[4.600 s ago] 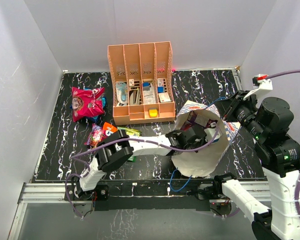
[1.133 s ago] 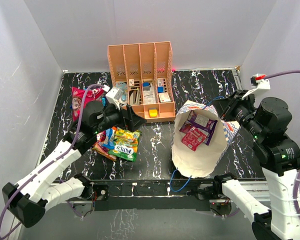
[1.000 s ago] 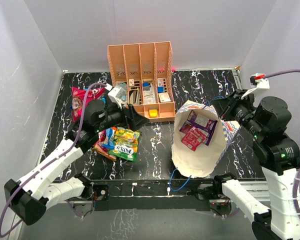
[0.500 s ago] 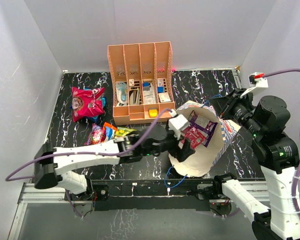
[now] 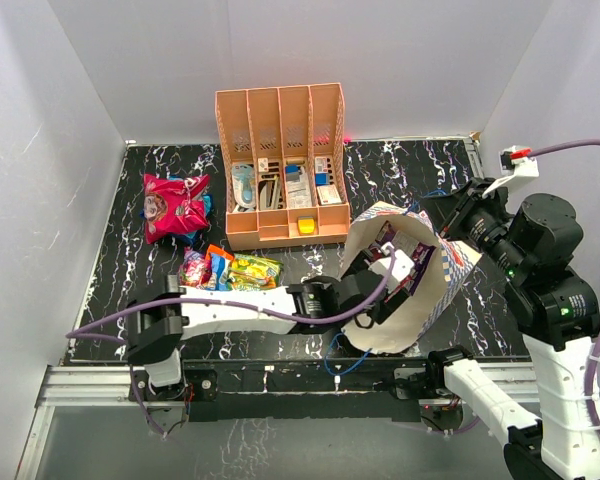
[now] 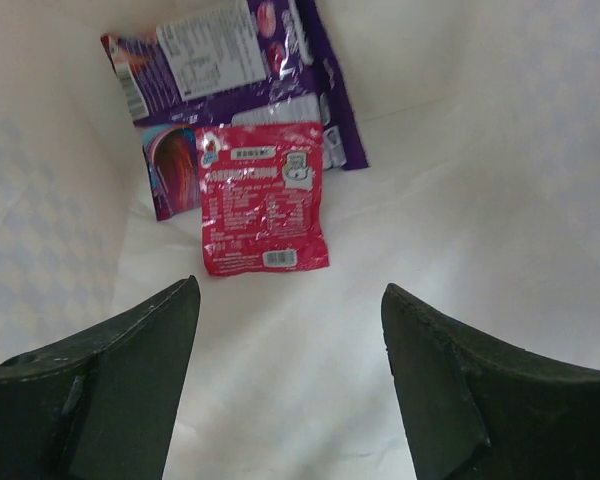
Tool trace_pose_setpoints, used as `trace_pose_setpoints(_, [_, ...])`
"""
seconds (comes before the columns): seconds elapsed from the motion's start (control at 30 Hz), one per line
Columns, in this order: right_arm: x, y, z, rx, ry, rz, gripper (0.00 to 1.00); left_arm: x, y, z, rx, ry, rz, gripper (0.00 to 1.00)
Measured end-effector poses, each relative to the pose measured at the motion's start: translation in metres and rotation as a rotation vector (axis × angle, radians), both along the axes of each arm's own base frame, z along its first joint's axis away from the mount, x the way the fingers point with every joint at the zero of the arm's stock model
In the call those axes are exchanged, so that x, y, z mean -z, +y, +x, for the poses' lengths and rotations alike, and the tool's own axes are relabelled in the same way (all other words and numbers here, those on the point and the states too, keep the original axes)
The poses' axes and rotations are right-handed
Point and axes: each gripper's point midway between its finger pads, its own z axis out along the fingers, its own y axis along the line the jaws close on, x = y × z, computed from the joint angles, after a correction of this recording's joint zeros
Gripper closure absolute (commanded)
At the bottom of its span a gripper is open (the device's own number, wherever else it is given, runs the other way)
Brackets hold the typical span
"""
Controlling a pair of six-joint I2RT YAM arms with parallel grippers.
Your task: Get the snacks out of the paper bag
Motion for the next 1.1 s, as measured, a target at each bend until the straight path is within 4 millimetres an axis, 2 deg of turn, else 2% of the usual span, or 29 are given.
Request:
trace_pose_setpoints(0.2, [-0.001,0.0,0.0,-0.001,-0.001,0.0,0.92,0.046,-0.003,0.012,-0.034,-0.055,0.117,0.24])
trace_pose_setpoints(0.37, [-0.004,0.0,0.001,-0.001,0.005,0.0,0.92,0.069,-0.015,0.025,-0.062,-0.1,0.159,0.21])
trace_pose_setpoints(0.63, [-0.006,0.001,0.0,-0.005,0.008,0.002,0.92,0.096,-0.037,0.048,-0.096,-0.172,0.21,0.09])
trace_pose_setpoints(0.8, [-0.006,0.0,-0.003,-0.004,0.017,-0.001,0.92,0.108,-0.03,0.07,-0.126,-0.167,0.25,0.09])
trace_pose_setpoints(0.93, [-0.007,0.0,-0.004,-0.004,0.013,0.0,0.92,0.108,-0.024,0.084,-0.146,-0.183,0.27,0.09])
trace_pose_setpoints(1.03, [-0.007,0.0,-0.004,-0.004,0.013,0.001,0.92,0.108,-0.022,0.091,-0.153,-0.221,0.291,0.09])
trace_pose_setpoints(1.1, [-0.007,0.0,-0.004,-0.004,0.012,0.0,0.92,0.117,-0.019,0.093,-0.154,-0.237,0.331,0.09])
